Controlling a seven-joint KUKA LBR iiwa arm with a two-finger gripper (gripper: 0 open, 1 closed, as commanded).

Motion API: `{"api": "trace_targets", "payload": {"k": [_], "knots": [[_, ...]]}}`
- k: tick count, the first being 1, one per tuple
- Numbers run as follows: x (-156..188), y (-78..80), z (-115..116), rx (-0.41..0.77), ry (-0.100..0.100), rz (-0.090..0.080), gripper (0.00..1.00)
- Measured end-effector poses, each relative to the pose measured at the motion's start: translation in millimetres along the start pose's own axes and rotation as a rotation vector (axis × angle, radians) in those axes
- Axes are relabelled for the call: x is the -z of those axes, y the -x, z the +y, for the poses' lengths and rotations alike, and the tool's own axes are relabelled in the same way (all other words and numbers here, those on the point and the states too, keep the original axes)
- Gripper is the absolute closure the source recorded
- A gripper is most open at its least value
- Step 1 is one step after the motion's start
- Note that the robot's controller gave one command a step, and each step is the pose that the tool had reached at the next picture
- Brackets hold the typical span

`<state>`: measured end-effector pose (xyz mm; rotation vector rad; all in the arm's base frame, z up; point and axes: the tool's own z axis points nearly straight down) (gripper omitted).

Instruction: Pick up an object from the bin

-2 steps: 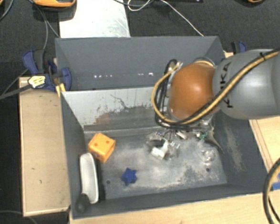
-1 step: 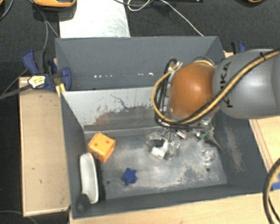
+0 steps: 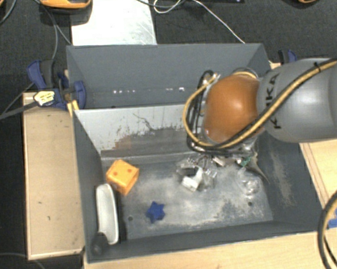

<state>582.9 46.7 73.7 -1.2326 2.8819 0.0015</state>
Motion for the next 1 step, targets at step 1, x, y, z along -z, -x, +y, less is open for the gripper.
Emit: {"api": "trace_targets", "payload": {"k": [1], "knots": [[12.4,-0.9,1.0,-0.003,0.003,0.003,1.0]]}}
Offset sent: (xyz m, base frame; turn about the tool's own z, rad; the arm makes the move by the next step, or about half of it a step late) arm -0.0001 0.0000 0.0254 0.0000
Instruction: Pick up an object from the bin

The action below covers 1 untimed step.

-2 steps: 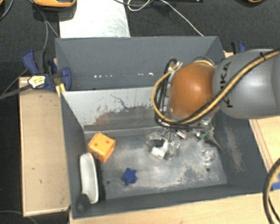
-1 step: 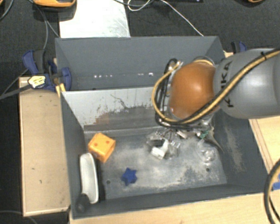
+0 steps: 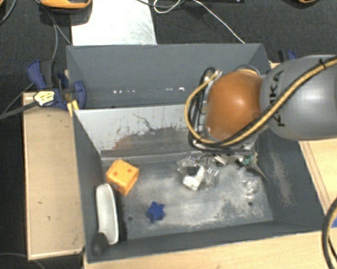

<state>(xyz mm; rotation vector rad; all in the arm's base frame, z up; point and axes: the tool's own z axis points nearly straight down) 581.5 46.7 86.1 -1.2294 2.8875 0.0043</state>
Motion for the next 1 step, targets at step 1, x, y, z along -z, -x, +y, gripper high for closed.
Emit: {"api": "trace_targets", "payload": {"k": [1], "knots": [[22.6,1.0,-0.8,-0.003,-0.003,-0.003,1.0]]}}
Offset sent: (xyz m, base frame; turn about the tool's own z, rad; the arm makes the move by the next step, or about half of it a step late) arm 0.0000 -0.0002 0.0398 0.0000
